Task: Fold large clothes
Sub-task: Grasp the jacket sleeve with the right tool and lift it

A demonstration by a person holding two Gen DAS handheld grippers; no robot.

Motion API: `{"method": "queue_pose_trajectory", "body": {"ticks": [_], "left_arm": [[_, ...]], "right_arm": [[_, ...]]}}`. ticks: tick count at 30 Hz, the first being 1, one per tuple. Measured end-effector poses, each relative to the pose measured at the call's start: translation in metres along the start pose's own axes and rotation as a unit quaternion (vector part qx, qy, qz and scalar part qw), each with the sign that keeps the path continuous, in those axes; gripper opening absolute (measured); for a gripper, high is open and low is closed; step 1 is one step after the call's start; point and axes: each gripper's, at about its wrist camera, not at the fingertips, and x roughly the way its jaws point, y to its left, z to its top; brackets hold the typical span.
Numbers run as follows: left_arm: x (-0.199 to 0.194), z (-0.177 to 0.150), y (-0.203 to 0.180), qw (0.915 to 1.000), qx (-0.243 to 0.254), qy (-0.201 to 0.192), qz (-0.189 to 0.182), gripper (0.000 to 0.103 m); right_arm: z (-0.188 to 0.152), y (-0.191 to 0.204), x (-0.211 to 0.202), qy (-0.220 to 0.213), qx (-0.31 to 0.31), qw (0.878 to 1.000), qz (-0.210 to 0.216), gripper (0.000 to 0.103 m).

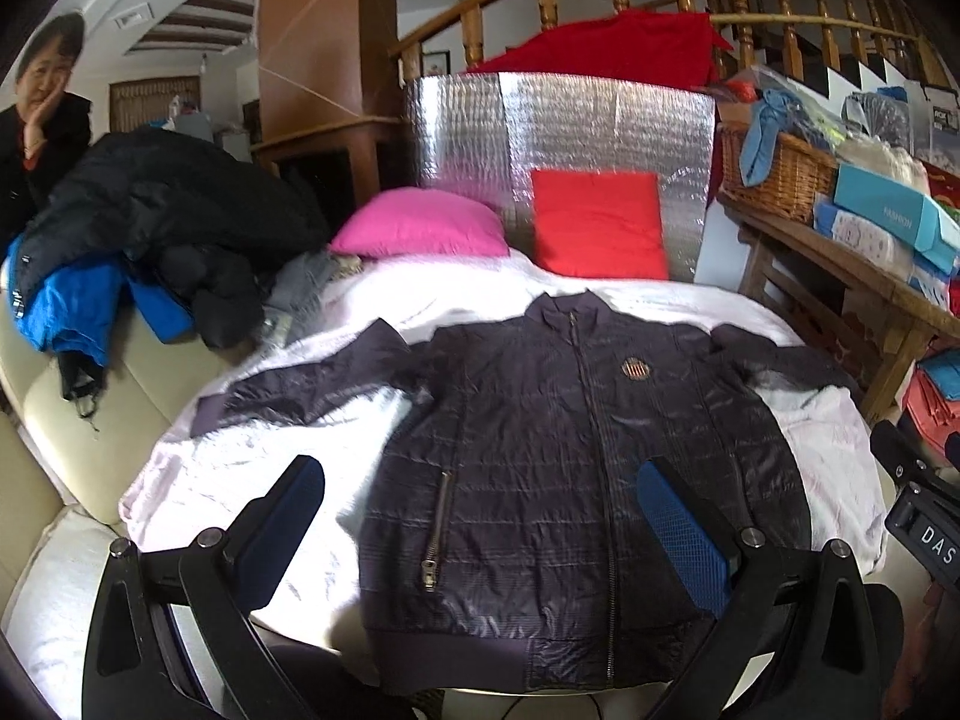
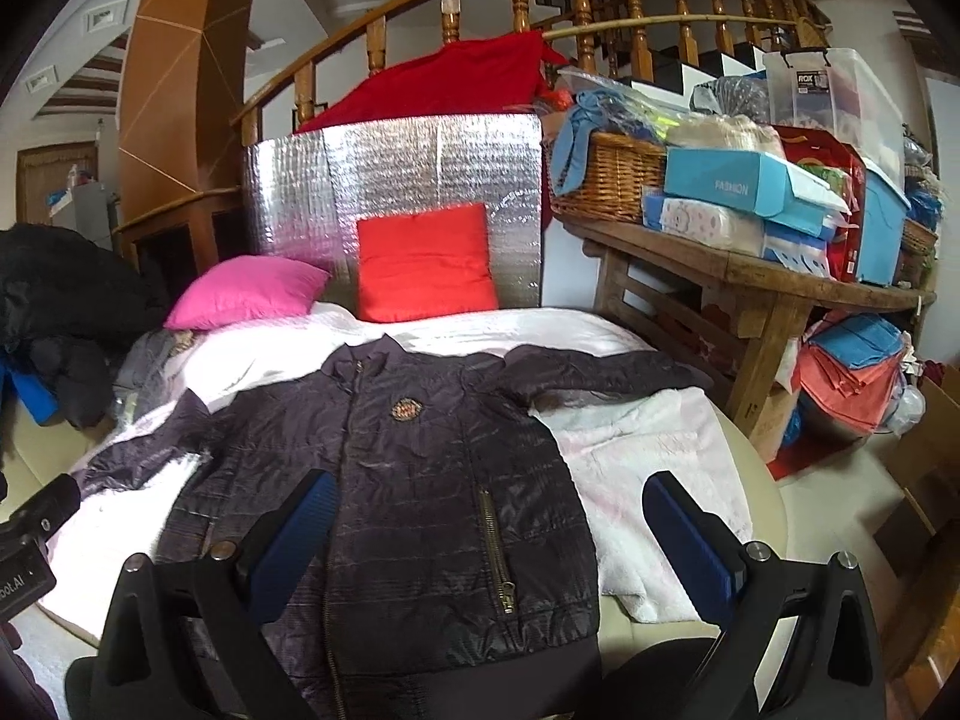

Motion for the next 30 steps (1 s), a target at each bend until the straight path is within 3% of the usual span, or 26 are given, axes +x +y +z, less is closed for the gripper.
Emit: {"method": "queue_pose_trajectory", "body": {"ticks": [10,19,30], "left_arm": [[0.080,-0.004,-0.015,0.9983,0.002,0.057,-0.011,0.103],[0.144,0.006,-0.023,0.9964,0.007,0.085,-0.002,0.103],[0.159,0.010,-0.018,0.9963,0.000,0.086,0.002,0.103]], "right_arm": [[-0.001,-0.009,0.072,0.035,0.000,0.999,-0.036,0.103],[0.004,0.000,0.137,0.053,-0.014,0.997,-0.048,0.103],[0.003,0.015,0.164,0.067,-0.022,0.997,-0.040,0.103]]}}
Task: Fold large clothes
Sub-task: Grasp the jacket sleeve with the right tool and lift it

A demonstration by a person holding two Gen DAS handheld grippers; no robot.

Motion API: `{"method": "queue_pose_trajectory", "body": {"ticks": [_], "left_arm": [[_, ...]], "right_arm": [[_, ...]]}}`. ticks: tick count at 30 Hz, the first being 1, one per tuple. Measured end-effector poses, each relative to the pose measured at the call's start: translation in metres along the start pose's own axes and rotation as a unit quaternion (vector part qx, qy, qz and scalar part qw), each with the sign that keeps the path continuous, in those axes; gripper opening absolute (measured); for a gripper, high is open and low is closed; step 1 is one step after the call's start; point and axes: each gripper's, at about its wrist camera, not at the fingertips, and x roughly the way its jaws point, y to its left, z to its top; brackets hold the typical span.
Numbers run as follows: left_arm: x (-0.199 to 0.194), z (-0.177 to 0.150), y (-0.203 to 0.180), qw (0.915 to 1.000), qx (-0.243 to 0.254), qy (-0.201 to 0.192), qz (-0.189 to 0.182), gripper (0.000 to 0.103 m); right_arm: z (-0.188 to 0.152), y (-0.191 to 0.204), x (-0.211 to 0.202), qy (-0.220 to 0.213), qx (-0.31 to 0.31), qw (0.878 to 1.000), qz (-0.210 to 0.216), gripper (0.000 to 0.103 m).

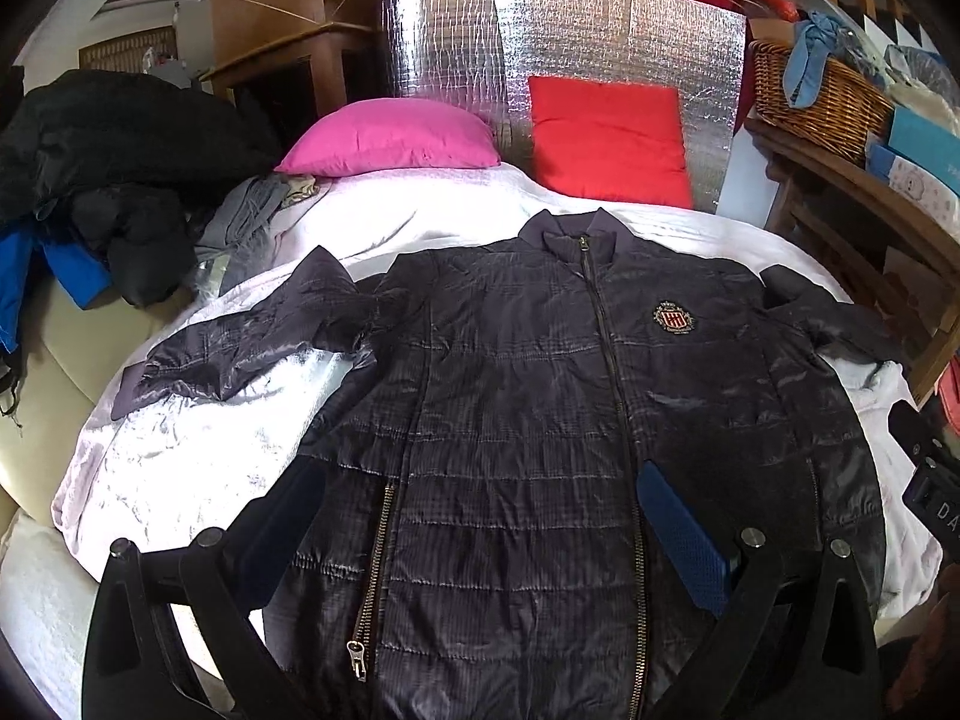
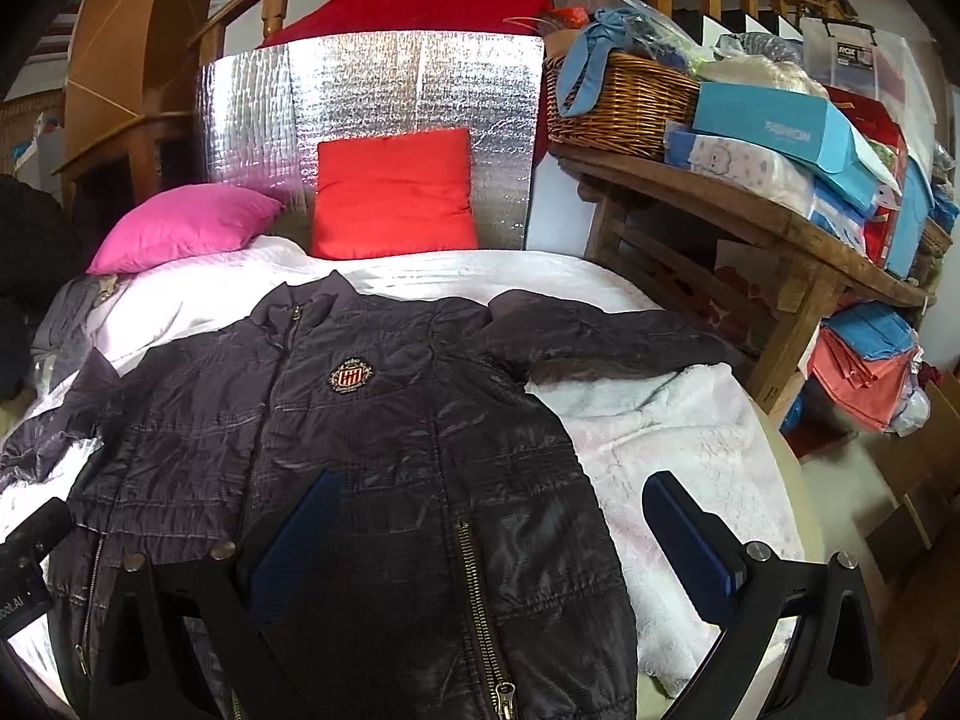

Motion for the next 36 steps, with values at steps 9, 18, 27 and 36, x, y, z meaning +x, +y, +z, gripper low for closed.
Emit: {"method": "queue_pose_trajectory", "body": {"ticks": [9,18,27,36], "left_arm": [[0.004,0.002,0.000,1.0000,0.003,0.001,-0.004,0.103],[0.093,0.040,-0.006,0.9965,0.006,0.059,-0.058,0.103],[0.167,0.039,0.006,0.9960,-0.029,0.068,-0.049,0.103],[0.200,0.041,0.013,0.9947,-0.053,0.081,-0.034,0.103]], "right_arm": [[0.003,0.001,-0.002,-0.003,0.001,1.000,-0.001,0.103],[0.031,-0.069,0.067,0.013,0.095,0.994,0.056,0.103],[0.049,-0.247,0.210,0.050,0.326,0.936,0.127,0.103],[0.033,-0.341,0.328,0.074,0.484,0.856,0.163,0.103]]}}
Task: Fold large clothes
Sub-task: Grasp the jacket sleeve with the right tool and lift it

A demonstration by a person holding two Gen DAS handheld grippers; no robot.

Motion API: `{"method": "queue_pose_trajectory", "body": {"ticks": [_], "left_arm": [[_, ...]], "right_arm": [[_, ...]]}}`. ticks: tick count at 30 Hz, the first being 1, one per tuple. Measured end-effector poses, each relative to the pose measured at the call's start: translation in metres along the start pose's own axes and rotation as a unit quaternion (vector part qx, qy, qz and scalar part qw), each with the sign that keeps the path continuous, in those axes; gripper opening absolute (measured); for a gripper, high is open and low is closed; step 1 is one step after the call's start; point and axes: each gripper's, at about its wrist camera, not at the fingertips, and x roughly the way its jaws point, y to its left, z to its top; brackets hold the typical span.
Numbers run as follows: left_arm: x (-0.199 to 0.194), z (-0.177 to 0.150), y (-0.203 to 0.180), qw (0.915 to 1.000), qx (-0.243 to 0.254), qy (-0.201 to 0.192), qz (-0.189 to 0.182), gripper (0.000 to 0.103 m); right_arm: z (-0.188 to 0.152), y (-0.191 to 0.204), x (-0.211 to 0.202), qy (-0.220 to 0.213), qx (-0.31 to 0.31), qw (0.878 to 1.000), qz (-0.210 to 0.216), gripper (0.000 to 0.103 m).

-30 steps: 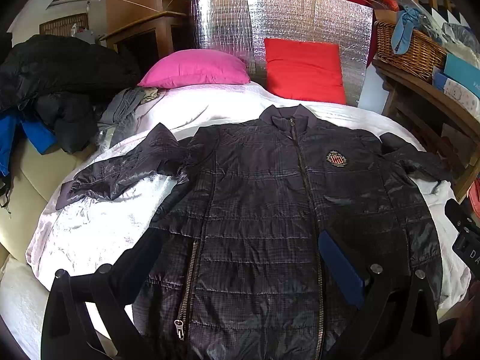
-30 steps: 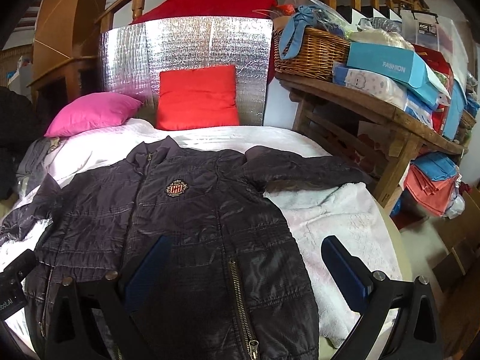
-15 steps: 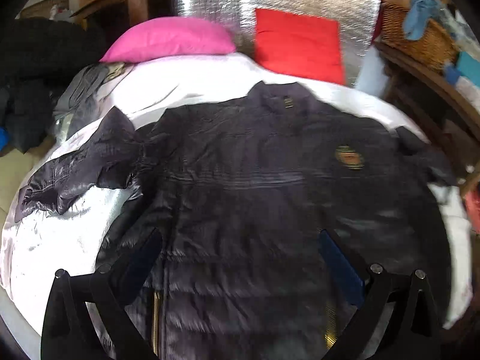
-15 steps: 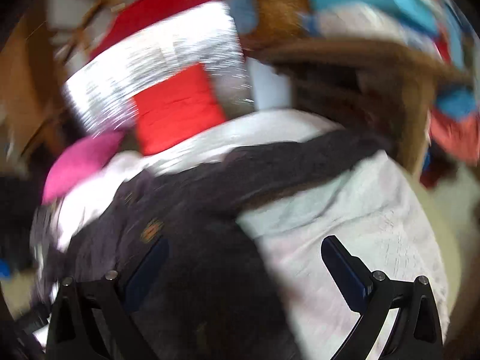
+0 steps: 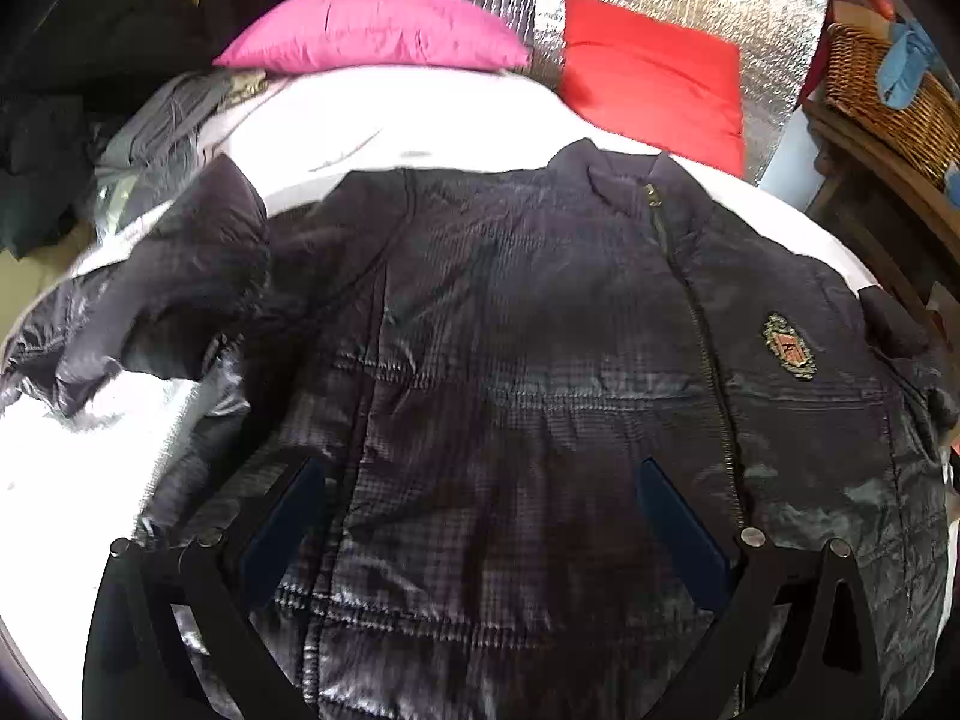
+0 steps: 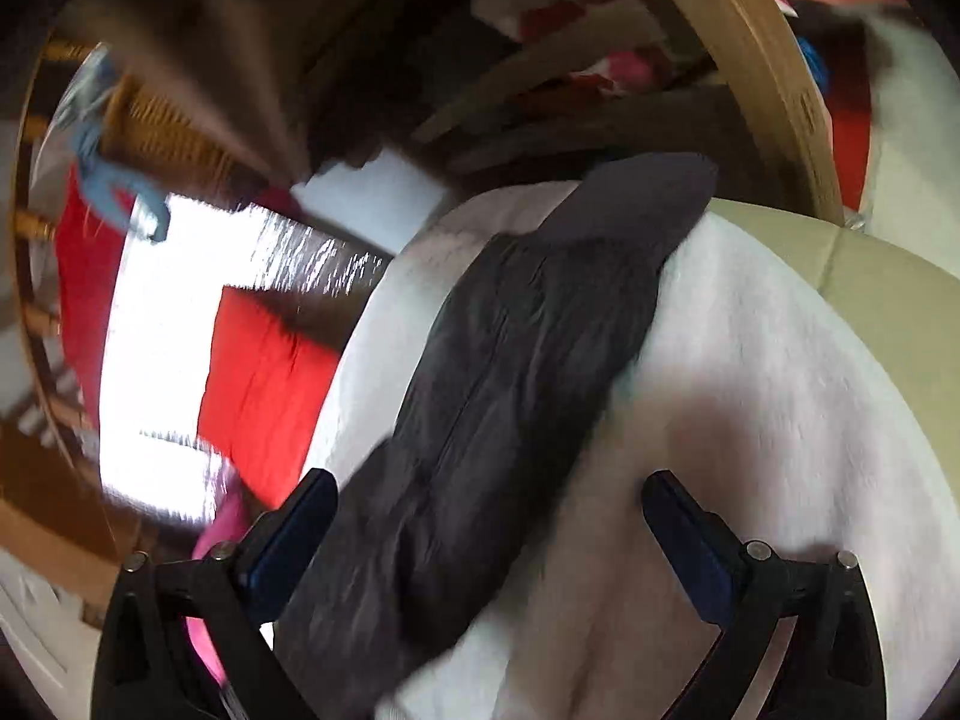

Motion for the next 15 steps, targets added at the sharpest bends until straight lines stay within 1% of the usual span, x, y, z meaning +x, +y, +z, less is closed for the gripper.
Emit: {"method": "queue_pose_trajectory", "body": {"ticks": [2,4,5,7,8,9,10,11,13,15], "left_arm": [[0.007,0.000,0.000,0.9999,-0.002,0.012,-0.004,0.103],[0.014,0.000,0.000,0.9995,-0.002,0.028,-0.014,0.103],[0.015,0.000,-0.001,0.9994,0.001,0.032,-0.014,0.103],[0.018,-0.001,-0.004,0.9993,0.013,0.034,-0.006,0.103],[0.018,-0.001,-0.008,0.9991,0.025,0.033,-0.004,0.103],[0.017,-0.001,-0.010,0.9990,0.032,0.031,-0.004,0.103],[0.016,-0.001,-0.012,0.9989,0.037,0.027,-0.003,0.103],[0.014,0.000,-0.014,0.9989,0.041,0.024,-0.001,0.103],[0.011,0.001,-0.017,0.9988,0.045,0.019,-0.001,0.103],[0.006,0.002,-0.020,0.9986,0.052,0.010,0.004,0.103]], "right_arm": [[0.010,0.001,0.009,-0.013,-0.005,1.000,-0.004,0.102],[0.021,0.006,0.020,-0.019,-0.017,0.999,-0.022,0.101],[0.025,0.007,0.024,-0.024,-0.017,0.999,-0.029,0.096],[0.028,0.010,0.029,-0.046,-0.025,0.998,-0.046,0.066],[0.031,0.008,0.034,-0.043,-0.025,0.997,-0.052,0.022],[0.032,0.001,0.042,-0.027,-0.015,0.998,-0.057,0.019],[0.031,-0.005,0.045,-0.029,0.001,0.998,-0.048,0.018],[0.031,-0.003,0.042,-0.049,-0.001,0.998,-0.045,0.018],[0.030,0.018,0.033,-0.074,-0.040,0.995,-0.050,0.015],[0.025,0.052,0.017,-0.105,-0.087,0.990,-0.044,0.013]]}}
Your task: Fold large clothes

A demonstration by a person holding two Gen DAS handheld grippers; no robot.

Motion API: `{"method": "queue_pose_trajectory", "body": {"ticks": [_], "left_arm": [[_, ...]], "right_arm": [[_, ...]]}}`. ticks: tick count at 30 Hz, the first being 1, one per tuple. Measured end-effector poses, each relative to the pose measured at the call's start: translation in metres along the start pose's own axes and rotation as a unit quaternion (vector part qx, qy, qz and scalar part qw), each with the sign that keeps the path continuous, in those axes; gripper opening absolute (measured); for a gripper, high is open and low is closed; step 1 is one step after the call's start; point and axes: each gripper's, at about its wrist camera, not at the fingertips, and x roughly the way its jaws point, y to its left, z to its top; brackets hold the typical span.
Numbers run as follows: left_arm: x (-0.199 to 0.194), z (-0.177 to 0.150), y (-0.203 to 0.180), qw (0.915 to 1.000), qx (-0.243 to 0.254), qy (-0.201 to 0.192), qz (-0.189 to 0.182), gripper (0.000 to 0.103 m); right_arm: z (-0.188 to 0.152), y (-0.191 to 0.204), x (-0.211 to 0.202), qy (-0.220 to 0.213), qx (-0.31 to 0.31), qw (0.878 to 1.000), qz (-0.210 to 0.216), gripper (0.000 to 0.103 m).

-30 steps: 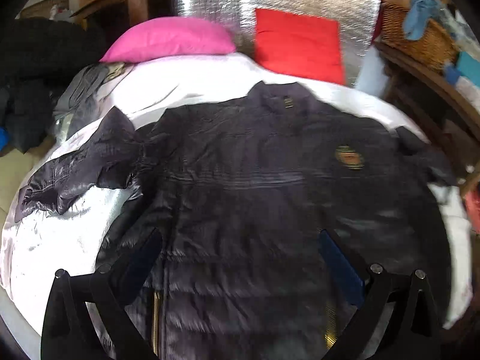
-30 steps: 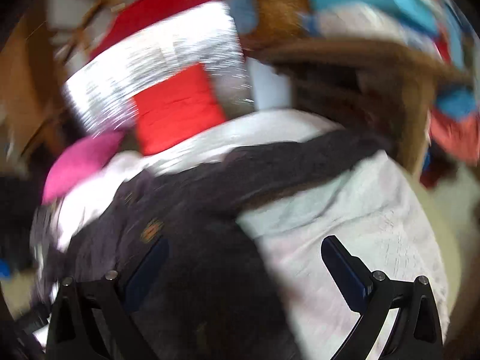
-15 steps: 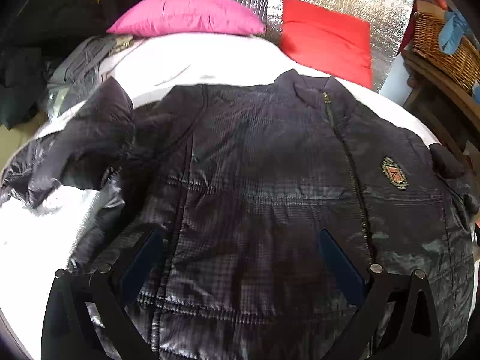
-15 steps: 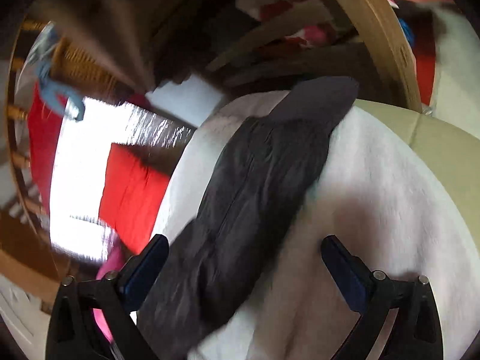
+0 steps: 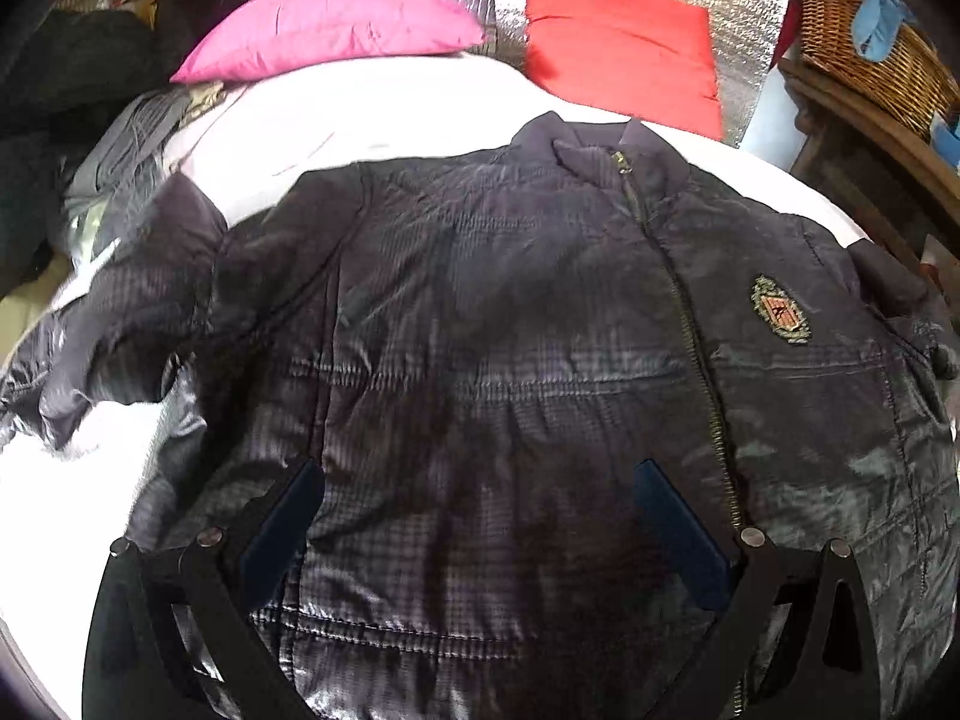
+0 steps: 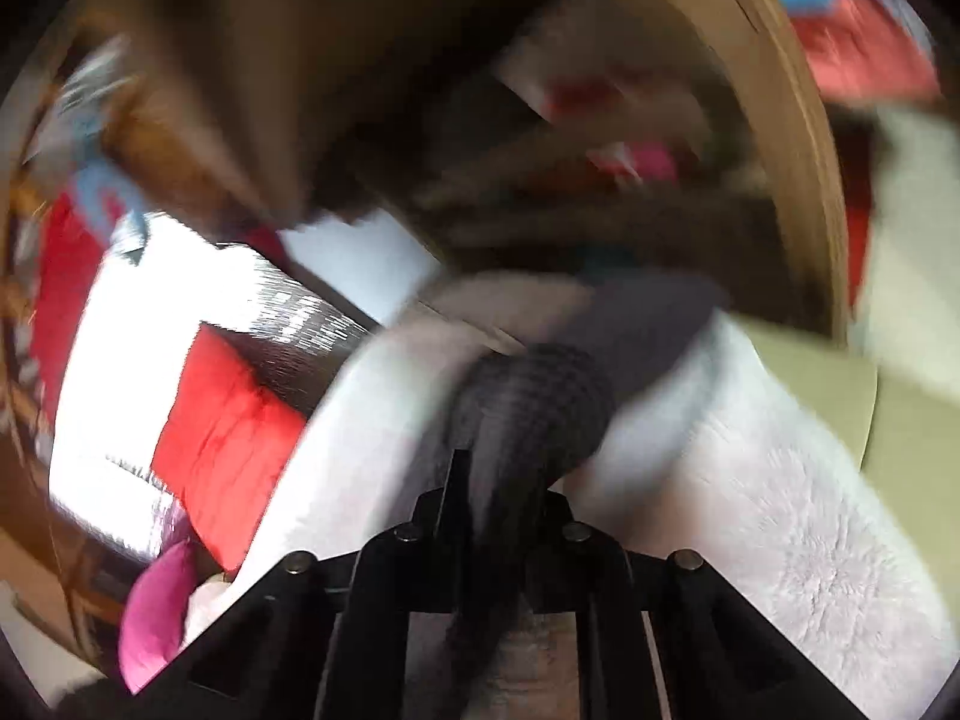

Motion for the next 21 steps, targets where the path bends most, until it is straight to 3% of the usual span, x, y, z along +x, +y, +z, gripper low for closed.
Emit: {"method": "queue_pose_trajectory", "body": {"ticks": [5,10,15,19,20,21], "left_arm": [[-0.016,0.009,0.006,0.9992,-0.004,-0.028,0.028,0.103],[-0.022,0.017,0.035,0.9976,-0.038,-0.025,0.052,0.103],[-0.035,0.022,0.070,0.9939,-0.081,-0.037,0.064,0.103],[-0.046,0.021,0.090,0.9912,-0.106,-0.052,0.060,0.103],[-0.048,0.020,0.094,0.9909,-0.108,-0.054,0.059,0.103],[-0.050,0.019,0.097,0.9906,-0.111,-0.056,0.058,0.103]], "right_arm": [[-0.006,0.105,-0.068,-0.047,-0.097,0.990,0.092,0.013],[-0.057,0.209,-0.125,-0.024,-0.170,0.962,0.210,0.013],[-0.145,0.279,-0.134,0.089,-0.189,0.927,0.313,0.013],[-0.224,0.309,-0.109,0.198,-0.186,0.901,0.337,0.014],[-0.239,0.314,-0.100,0.223,-0.177,0.897,0.339,0.016],[-0.259,0.316,-0.087,0.260,-0.164,0.889,0.339,0.033]]}}
